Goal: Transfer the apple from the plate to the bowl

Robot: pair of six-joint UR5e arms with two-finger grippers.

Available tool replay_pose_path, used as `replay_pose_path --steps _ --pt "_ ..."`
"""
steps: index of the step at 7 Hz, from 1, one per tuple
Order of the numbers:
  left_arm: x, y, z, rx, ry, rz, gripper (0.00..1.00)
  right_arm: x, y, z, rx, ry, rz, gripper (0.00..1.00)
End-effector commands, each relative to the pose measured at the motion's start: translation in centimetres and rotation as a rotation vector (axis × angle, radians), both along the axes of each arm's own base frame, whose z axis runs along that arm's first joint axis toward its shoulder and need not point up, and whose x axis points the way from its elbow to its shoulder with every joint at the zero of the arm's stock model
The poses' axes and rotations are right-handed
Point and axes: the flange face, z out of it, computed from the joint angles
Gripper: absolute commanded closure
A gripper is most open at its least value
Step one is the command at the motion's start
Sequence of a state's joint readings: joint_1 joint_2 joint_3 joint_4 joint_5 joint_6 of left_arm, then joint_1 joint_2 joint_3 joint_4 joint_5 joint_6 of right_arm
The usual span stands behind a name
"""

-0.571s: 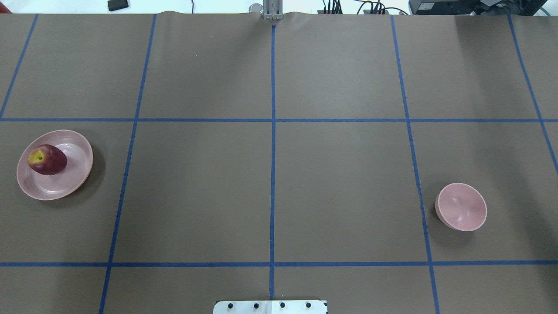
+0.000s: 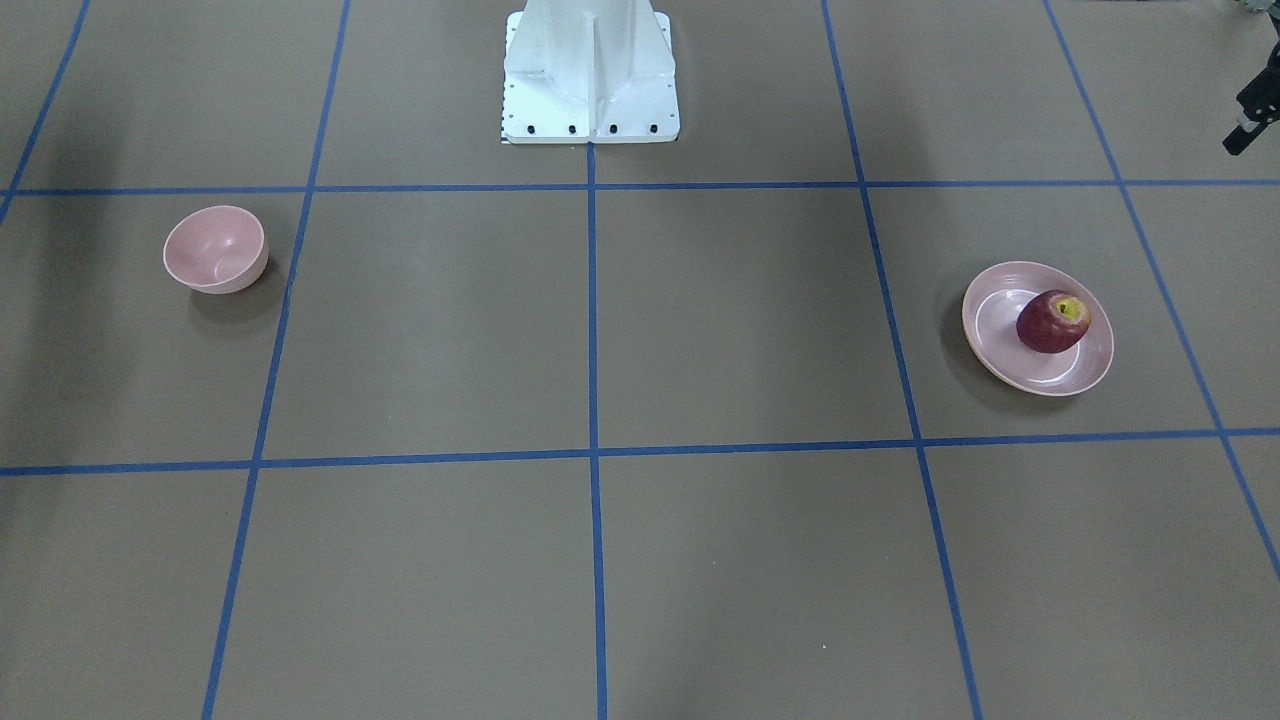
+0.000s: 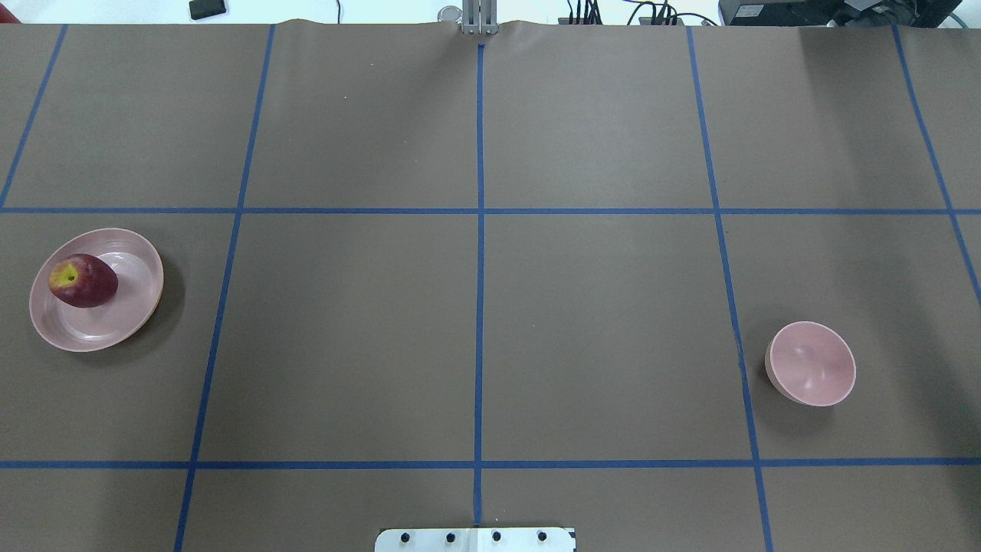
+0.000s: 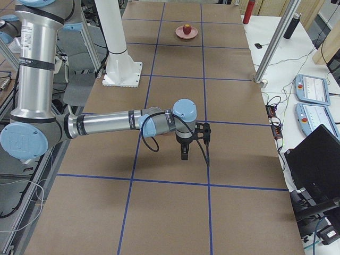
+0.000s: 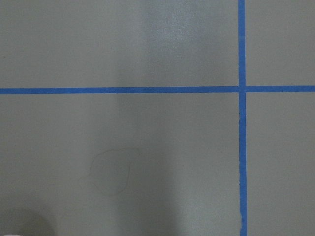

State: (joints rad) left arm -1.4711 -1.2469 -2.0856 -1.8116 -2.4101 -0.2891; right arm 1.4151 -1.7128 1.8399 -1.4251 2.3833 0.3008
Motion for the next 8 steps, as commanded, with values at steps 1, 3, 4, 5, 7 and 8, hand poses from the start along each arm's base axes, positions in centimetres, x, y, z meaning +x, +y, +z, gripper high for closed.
replay_pose_path --steps 1,3,4,5,7,8 --pt "-0.3 0.7 -0.7 0.033 0.003 -0.011 0.02 -0.1 0.0 0.1 0.000 -0.002 -0.002 0.00" --pt "0.1 -0.1 -1.0 0.042 0.013 -0.003 0.02 0.0 0.1 -0.3 0.001 -0.010 0.000 0.00" --pt "0.2 -0.2 -0.7 0.031 0.011 0.000 0.02 -0.1 0.0 0.0 -0.010 -0.016 0.000 0.00" --pt "0.1 0.2 -0.3 0.027 0.015 0.000 0.02 -0.1 0.1 0.1 -0.010 -0.013 0.000 0.00" --pt "0.2 -0.4 0.0 0.038 0.001 0.000 0.02 0.2 1.3 1.7 0.048 -0.017 0.003 0.00" --pt "0.1 -0.4 0.0 0.035 -0.005 -0.007 0.02 0.1 1.2 3.2 0.091 -0.027 0.003 0.00"
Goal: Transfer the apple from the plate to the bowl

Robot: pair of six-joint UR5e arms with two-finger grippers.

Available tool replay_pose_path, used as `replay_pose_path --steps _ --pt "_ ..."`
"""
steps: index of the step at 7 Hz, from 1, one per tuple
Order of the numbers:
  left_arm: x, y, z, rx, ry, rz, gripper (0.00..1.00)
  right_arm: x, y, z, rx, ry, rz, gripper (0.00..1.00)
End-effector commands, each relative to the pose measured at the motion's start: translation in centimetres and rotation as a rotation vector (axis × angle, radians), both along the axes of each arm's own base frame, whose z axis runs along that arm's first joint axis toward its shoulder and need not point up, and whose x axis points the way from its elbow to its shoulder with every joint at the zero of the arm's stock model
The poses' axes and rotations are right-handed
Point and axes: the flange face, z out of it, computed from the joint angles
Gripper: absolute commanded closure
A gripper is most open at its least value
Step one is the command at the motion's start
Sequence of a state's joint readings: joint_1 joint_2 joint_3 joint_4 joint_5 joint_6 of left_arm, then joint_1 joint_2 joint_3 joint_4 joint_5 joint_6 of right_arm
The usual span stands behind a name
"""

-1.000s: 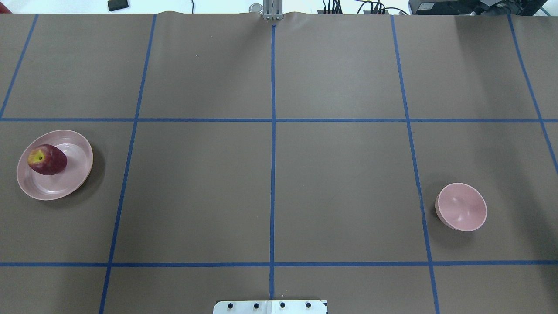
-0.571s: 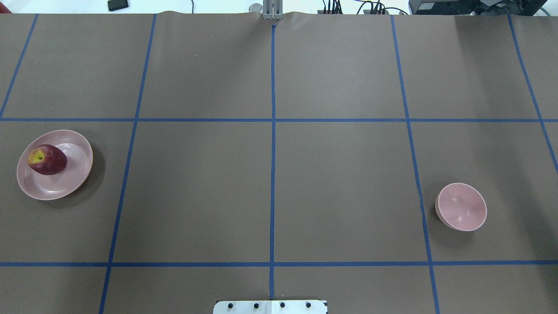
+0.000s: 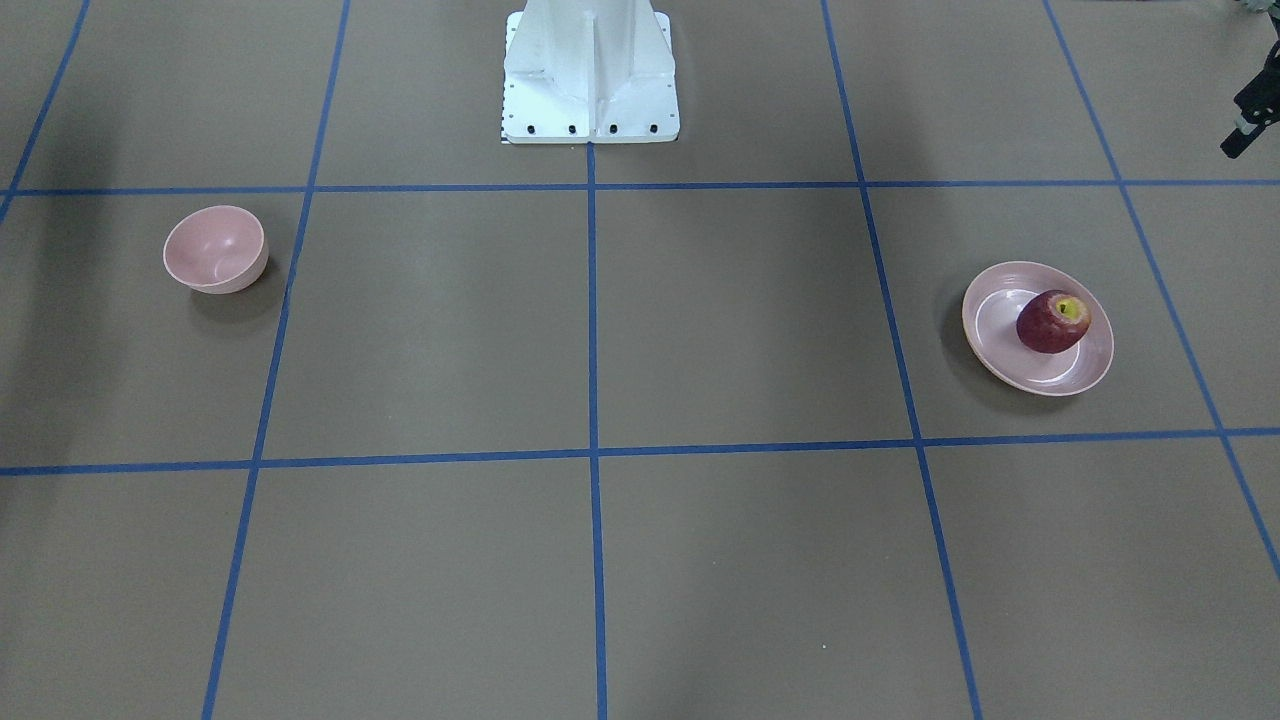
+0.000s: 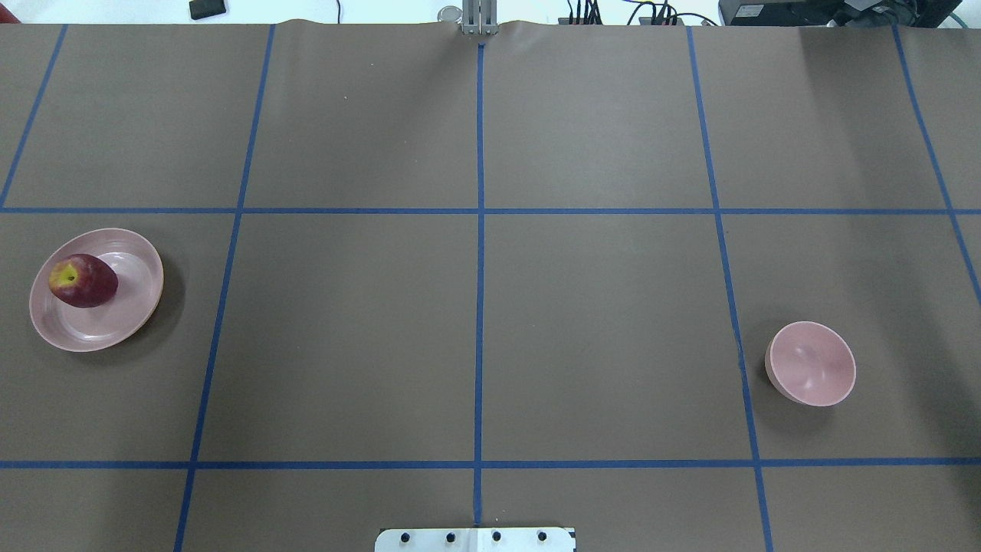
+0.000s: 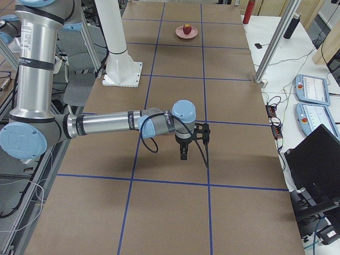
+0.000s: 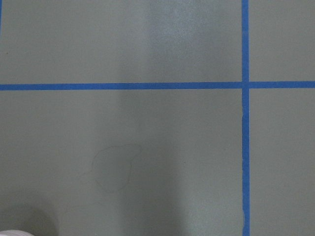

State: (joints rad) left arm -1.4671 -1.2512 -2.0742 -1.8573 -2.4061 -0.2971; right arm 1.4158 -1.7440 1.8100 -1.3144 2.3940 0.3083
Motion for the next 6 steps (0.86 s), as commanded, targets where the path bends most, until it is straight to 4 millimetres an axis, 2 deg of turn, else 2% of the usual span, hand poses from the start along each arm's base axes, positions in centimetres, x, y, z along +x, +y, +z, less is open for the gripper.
replay_pose_path --steps 1,6 --pt "-0.02 -0.08 0.16 -0.001 -0.007 -0.005 0.02 0.18 1.21 2.19 0.087 -0.016 -0.001 0.00" --pt "-0.15 0.37 0.71 -0.020 -0.004 -0.006 0.02 0.05 1.80 1.75 0.111 -0.050 -0.011 0.00"
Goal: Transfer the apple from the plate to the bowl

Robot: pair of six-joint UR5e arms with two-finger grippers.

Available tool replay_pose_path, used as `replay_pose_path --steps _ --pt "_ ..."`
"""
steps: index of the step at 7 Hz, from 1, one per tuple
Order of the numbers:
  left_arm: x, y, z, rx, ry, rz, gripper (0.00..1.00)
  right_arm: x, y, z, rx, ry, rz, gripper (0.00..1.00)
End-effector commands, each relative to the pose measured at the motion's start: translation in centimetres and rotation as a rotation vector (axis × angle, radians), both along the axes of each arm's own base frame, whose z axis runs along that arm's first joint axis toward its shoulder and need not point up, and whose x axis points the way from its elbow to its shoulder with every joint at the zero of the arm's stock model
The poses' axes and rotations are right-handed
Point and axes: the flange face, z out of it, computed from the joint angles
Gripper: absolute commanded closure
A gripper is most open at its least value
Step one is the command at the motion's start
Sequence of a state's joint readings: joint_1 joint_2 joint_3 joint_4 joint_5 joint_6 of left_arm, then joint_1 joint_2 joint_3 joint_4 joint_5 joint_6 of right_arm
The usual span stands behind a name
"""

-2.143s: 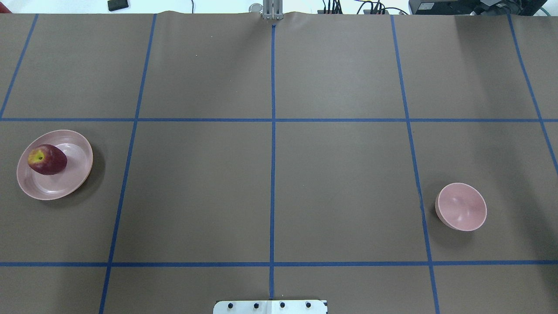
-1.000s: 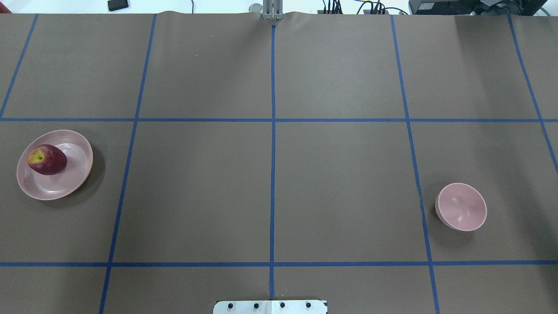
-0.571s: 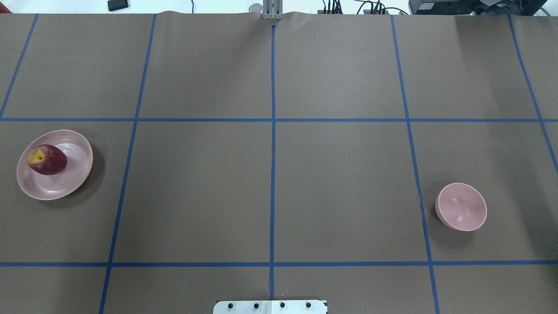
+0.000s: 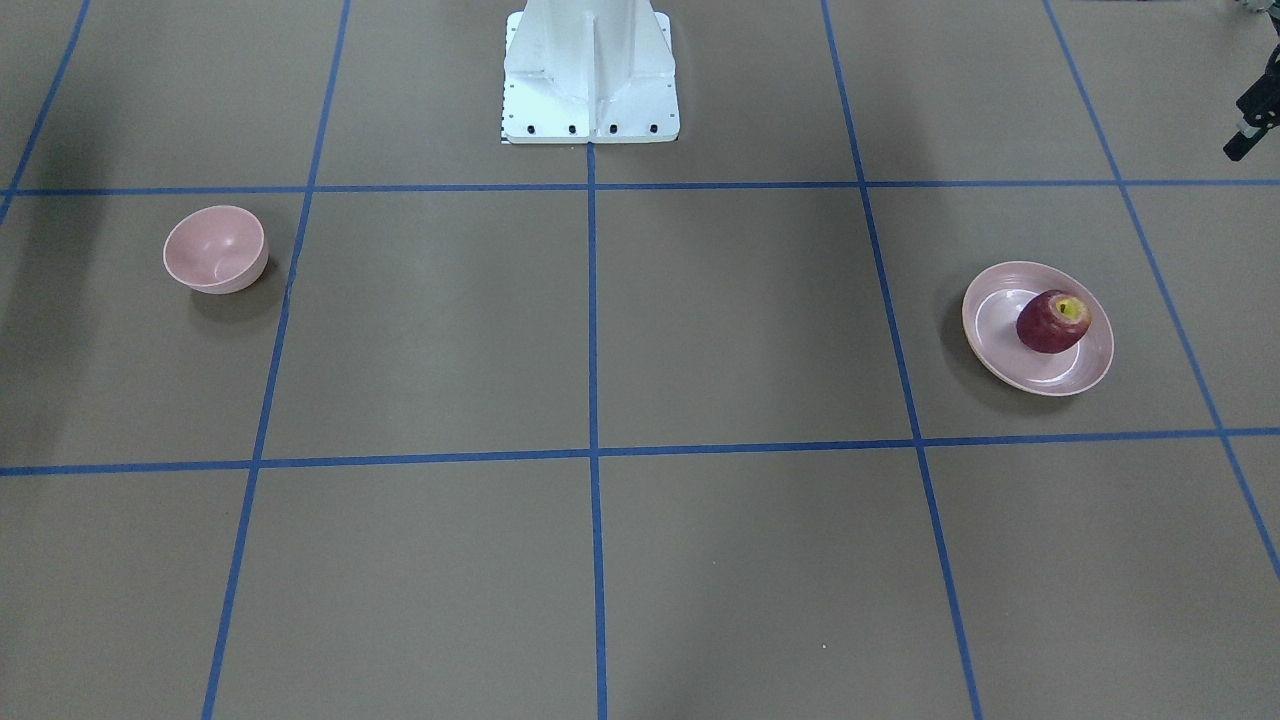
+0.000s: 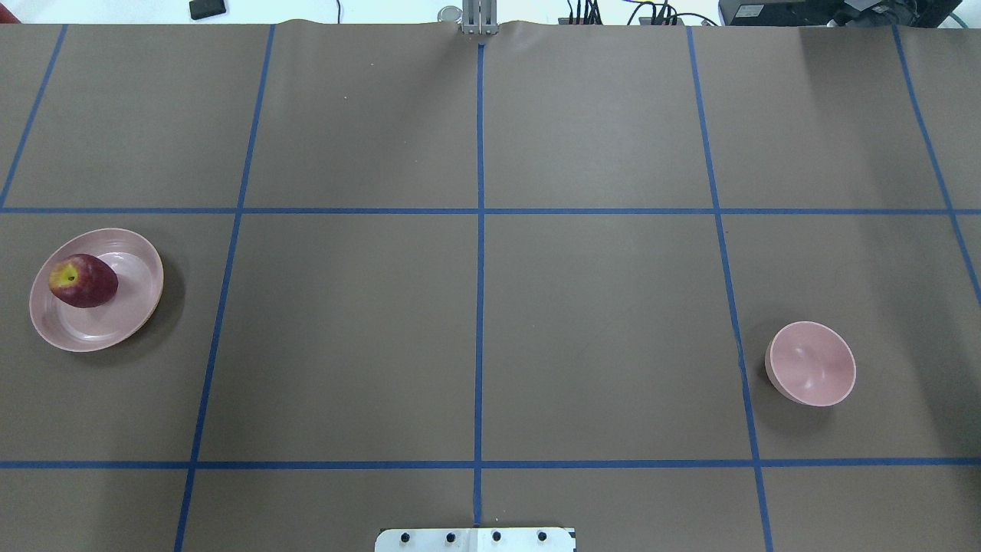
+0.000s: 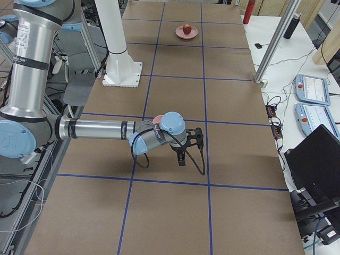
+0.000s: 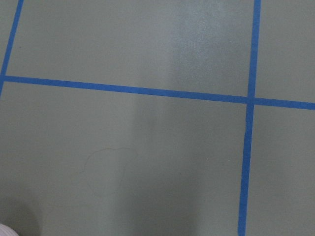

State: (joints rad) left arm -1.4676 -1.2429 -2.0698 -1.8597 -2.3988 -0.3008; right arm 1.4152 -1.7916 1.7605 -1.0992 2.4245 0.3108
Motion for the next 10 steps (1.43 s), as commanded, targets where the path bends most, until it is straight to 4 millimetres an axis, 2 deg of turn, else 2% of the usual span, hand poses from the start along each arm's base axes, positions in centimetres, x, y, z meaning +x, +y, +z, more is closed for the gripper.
replay_pose_path --steps 1,2,5,6,7,8,9,10 --pt "0.0 0.5 1.5 -0.039 -0.004 0.001 0.02 0.0 0.1 -0.1 0.000 -0.004 -0.002 0.00" --pt "0.1 0.5 2.8 -0.066 0.005 0.006 0.02 -0.1 0.1 -0.1 0.000 -0.004 -0.002 0.00" --pt "0.4 -0.2 1.9 -0.045 0.001 0.009 0.02 -0.9 0.0 -0.9 -0.008 -0.017 -0.005 0.00" --pt "0.7 -1.3 1.6 -0.034 -0.008 0.011 0.02 -2.7 -0.3 -2.3 -0.036 -0.024 0.001 0.00" --pt "1.0 -1.9 2.6 -0.048 -0.033 0.014 0.02 -6.1 -0.2 -3.9 -0.066 -0.022 -0.015 0.00" --pt "1.6 -1.9 2.5 -0.045 -0.031 0.028 0.02 -9.1 -0.1 -5.3 -0.090 -0.012 -0.017 0.00" --pt "2.3 -2.0 2.5 -0.042 -0.033 0.045 0.02 -10.4 0.3 -6.5 -0.090 -0.016 -0.028 0.00" --pt "2.3 -2.0 2.3 -0.037 -0.031 0.045 0.02 -11.9 1.1 -6.8 -0.109 -0.026 -0.056 0.00"
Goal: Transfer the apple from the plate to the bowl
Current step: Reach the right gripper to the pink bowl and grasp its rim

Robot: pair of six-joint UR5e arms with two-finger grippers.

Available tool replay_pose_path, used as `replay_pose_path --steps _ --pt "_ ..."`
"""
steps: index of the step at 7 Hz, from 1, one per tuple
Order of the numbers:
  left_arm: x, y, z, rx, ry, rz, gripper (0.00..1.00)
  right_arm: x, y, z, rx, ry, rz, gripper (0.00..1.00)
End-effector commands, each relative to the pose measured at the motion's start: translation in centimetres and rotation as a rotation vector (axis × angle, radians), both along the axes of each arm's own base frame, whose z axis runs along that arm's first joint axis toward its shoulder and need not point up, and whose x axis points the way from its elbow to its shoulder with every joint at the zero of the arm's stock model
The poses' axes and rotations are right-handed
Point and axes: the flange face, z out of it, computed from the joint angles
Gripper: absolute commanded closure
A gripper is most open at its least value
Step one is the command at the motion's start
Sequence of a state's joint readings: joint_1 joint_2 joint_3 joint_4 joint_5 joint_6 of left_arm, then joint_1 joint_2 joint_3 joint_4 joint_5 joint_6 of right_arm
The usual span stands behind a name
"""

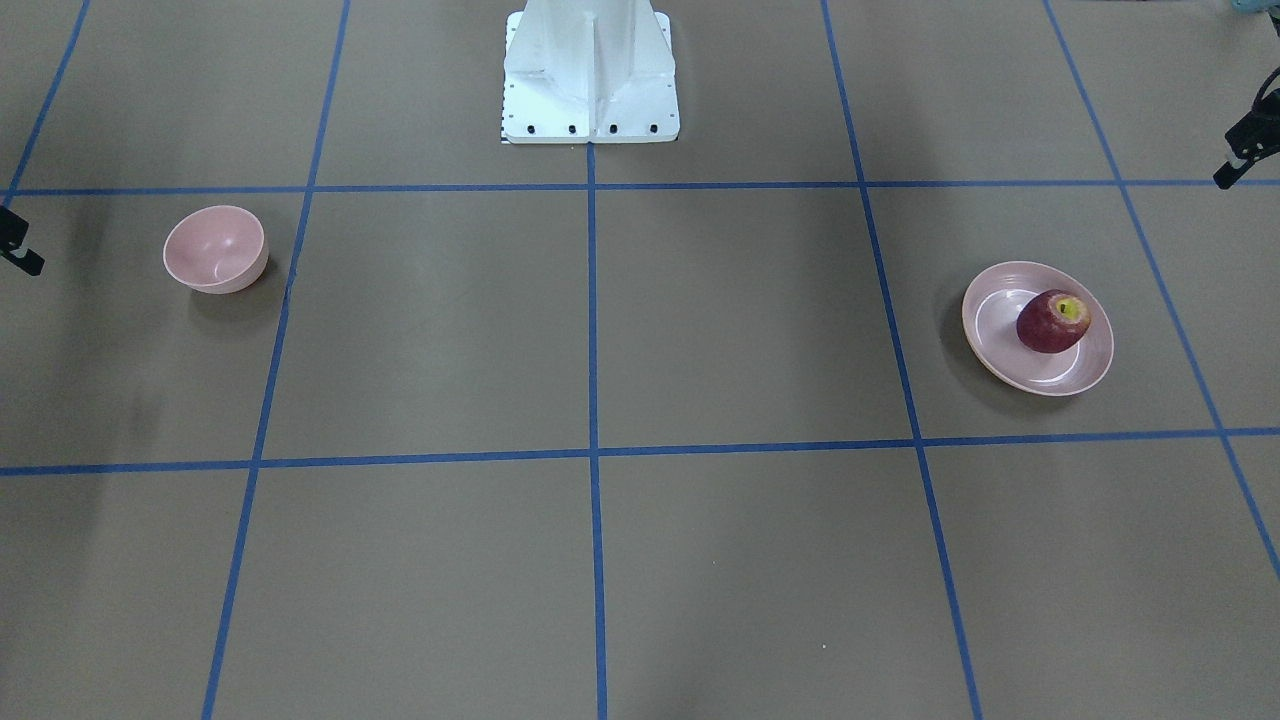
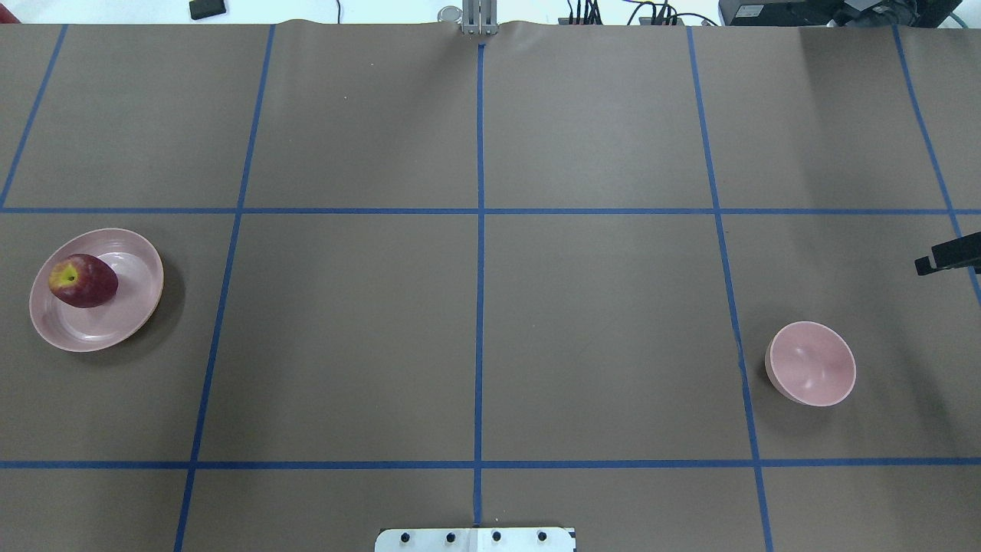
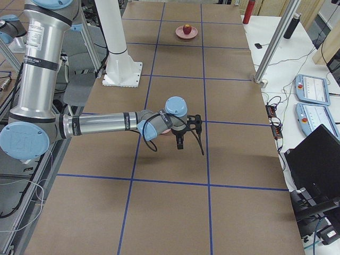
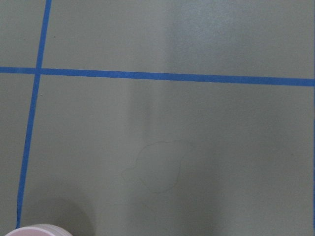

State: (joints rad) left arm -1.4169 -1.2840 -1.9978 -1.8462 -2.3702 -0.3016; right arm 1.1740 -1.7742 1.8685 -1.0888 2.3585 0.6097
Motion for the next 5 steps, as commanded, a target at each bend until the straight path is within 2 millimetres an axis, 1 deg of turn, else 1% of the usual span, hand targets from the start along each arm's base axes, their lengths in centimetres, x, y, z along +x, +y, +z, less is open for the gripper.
replay_pose_path --steps 1,2,3,4,5 --pt "0.4 -0.1 -0.2 0.007 0.004 0.009 0.02 -4.2 2.3 -0.5 -0.035 -0.029 -0.060 0.01" --pt "0.4 0.0 -0.2 0.007 0.010 0.012 0.02 -6.5 3.4 -0.2 -0.074 -0.019 -0.078 0.02" --pt "0.4 0.0 -0.6 0.013 0.012 0.013 0.02 -8.3 4.5 -0.6 -0.055 -0.044 -0.104 0.04" --pt "0.4 0.0 -0.5 0.013 0.013 0.013 0.02 -10.4 5.5 -0.4 -0.042 -0.031 -0.147 0.05" --pt "0.4 0.0 -0.5 0.013 0.013 0.013 0.02 -12.5 5.9 0.1 -0.021 0.004 -0.164 0.06"
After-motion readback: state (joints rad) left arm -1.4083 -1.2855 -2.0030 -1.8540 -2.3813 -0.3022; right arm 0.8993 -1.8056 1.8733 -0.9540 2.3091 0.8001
